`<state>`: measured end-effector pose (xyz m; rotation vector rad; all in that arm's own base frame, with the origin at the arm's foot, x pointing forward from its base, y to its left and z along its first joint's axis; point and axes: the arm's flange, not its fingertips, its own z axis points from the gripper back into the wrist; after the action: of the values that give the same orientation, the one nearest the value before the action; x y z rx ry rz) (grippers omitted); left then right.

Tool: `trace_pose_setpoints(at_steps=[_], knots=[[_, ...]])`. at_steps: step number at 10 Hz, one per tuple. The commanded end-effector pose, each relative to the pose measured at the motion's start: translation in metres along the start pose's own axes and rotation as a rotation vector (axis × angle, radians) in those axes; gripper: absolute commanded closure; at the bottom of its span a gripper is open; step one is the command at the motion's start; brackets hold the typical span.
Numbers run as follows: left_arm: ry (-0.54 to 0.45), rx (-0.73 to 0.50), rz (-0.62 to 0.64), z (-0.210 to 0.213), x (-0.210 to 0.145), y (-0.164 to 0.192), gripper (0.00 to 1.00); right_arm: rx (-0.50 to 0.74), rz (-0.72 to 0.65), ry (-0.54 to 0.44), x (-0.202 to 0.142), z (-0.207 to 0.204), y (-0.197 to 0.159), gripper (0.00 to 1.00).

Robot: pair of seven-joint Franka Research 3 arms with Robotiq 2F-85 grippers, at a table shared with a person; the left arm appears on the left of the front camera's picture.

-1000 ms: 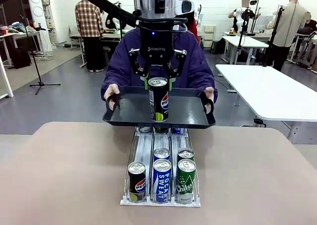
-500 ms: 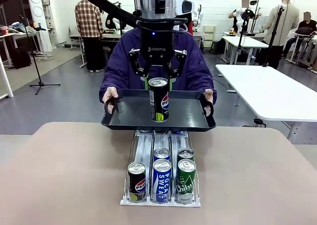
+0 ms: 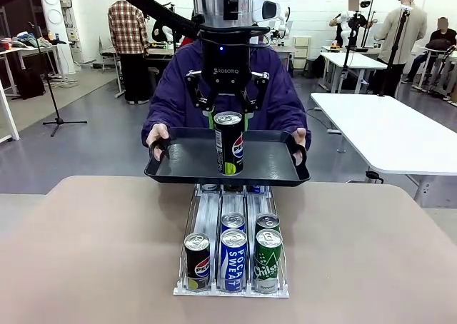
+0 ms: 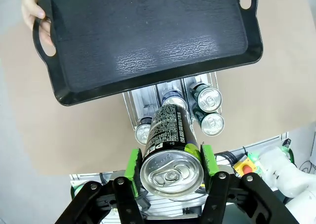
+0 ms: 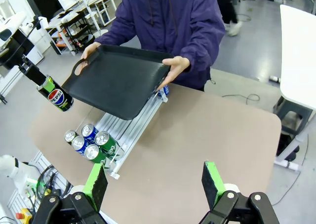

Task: Retrieve and hand over the desired beverage to the person.
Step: Place the picked can on the Handle tray extended by the person.

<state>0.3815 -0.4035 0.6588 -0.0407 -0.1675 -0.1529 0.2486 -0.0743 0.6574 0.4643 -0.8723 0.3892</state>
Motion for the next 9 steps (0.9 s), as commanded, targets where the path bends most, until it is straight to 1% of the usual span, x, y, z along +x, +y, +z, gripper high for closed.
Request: trace_pose_setpoints(at_steps=[1, 6, 7, 9], knots=[[-0.005, 0.001, 0.001, 0.004, -0.002, 0.001, 1.0, 0.016, 0.0, -0.006, 0.0, -0.001, -0.001, 0.0], [-0.005, 0.001, 0.001, 0.004, -0.002, 0.001, 1.0, 0.016, 0.0, -0.006, 0.0, -0.001, -0.001, 0.0], [0.0, 0.0, 0.0, 0.0, 0.0, 0.0, 0.41, 0.016, 0.0, -0.006, 0.0, -0.001, -0.001, 0.0], [0.023, -0.034, 0.01, 0.001, 0.031, 0.025, 0.41, 0.016, 0.0, -0.006, 0.0, -0.001, -0.001, 0.0]])
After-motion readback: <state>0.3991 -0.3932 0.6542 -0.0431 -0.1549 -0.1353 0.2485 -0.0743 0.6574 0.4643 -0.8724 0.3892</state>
